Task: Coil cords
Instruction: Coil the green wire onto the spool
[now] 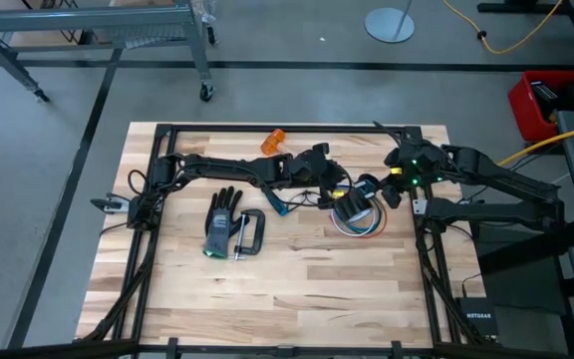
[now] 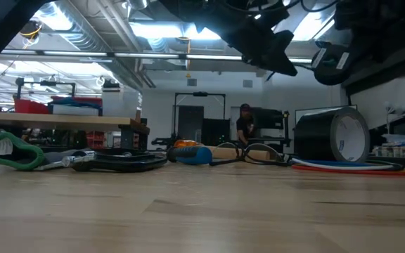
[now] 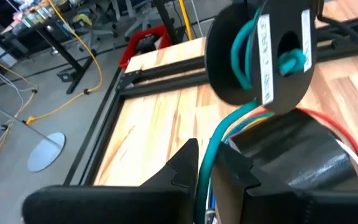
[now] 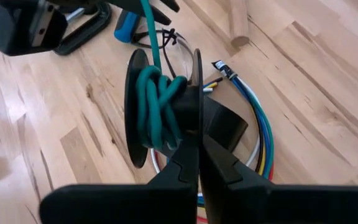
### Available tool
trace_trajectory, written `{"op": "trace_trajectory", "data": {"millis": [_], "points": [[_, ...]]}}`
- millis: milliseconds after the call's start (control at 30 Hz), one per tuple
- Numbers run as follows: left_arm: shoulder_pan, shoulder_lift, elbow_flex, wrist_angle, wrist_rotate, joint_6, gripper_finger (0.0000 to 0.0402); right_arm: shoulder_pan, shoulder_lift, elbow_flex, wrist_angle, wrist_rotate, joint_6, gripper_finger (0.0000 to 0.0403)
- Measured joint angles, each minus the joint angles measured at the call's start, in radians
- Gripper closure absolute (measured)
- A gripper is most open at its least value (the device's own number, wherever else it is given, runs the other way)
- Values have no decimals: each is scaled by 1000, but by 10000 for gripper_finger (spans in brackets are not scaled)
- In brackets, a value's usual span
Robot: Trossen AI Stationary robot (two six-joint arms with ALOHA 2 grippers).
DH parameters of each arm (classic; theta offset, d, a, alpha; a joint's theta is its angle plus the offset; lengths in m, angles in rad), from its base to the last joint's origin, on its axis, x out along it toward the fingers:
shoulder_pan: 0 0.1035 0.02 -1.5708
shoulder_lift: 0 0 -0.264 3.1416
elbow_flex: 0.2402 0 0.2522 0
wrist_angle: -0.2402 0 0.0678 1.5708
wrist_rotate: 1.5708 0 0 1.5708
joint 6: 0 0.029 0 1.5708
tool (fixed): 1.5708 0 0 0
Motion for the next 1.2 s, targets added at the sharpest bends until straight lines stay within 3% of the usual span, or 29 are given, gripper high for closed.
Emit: {"op": "trace_trajectory", "data": {"millis": [233, 733, 1200], "points": [[-11, 0, 0, -62, 1, 21, 357, 0, -1, 0, 0, 0, 0, 402], [-19, 0, 0, -168, 8, 21, 387, 0, -1, 0, 7, -15, 0, 402], [-18, 0, 0, -212, 2, 21, 356, 0, -2, 0, 0, -27, 0, 402]]}}
